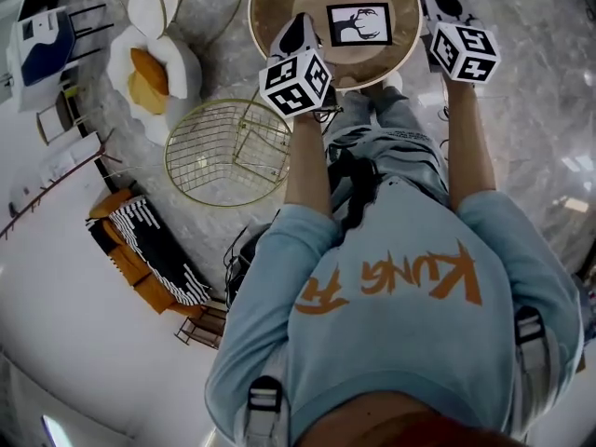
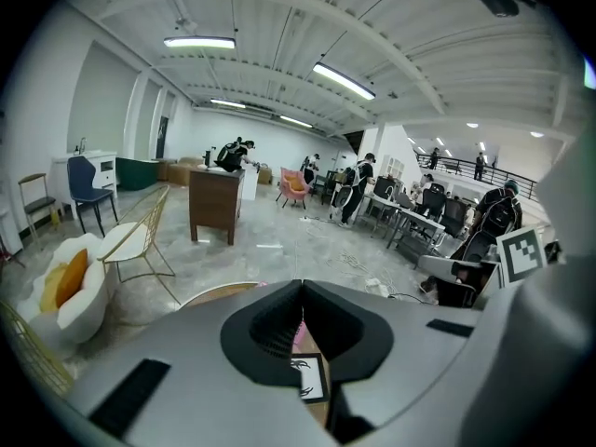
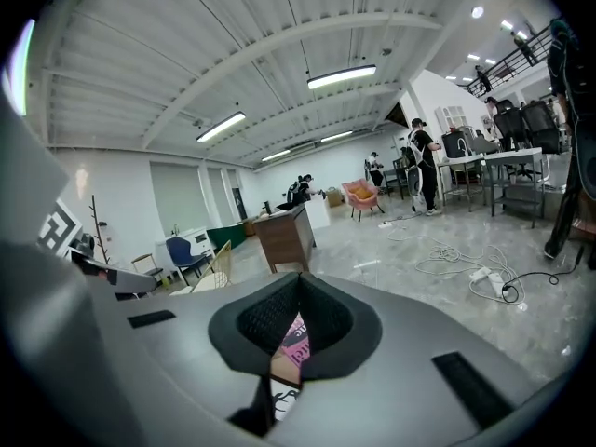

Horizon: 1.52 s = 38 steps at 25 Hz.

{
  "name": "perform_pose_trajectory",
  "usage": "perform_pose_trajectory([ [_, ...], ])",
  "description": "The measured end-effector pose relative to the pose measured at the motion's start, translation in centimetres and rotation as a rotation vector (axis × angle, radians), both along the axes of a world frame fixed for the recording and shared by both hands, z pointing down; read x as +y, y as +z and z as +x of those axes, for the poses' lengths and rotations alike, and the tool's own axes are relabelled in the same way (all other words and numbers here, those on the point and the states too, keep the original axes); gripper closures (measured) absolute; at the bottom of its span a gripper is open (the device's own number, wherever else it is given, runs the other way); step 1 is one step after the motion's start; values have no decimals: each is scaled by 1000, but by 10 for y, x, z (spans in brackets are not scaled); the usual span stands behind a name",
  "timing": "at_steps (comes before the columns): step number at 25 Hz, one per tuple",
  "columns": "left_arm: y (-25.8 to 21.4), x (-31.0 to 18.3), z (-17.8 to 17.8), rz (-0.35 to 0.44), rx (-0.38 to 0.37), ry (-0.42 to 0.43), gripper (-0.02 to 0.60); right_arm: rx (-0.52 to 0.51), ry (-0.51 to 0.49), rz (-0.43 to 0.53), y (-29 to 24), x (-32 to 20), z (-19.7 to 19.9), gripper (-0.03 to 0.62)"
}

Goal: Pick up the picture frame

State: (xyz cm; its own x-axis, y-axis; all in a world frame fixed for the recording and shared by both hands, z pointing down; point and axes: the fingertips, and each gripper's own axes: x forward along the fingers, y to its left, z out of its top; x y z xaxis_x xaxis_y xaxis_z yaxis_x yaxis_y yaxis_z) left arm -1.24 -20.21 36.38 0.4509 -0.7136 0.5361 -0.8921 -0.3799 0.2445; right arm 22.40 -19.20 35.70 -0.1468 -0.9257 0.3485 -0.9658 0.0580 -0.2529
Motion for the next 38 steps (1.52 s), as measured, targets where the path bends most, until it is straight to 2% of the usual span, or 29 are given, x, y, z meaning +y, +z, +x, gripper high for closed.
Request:
perform_pose_trajectory([
  [9,63,-15,-10,-105,26,0,561,28,-35,-97,47,-7,-27,597],
  [18,146,-7,-11,-243,11,35,561,10,-20,-229,124,6,-41,597],
  [24,197,1,-9,-325,-4,66,561,-11,-50,-299,174,3,-56,597],
  [38,288,-3,-12,-408,-46,111,561,-50,-80,-423,269,19,-72,597],
])
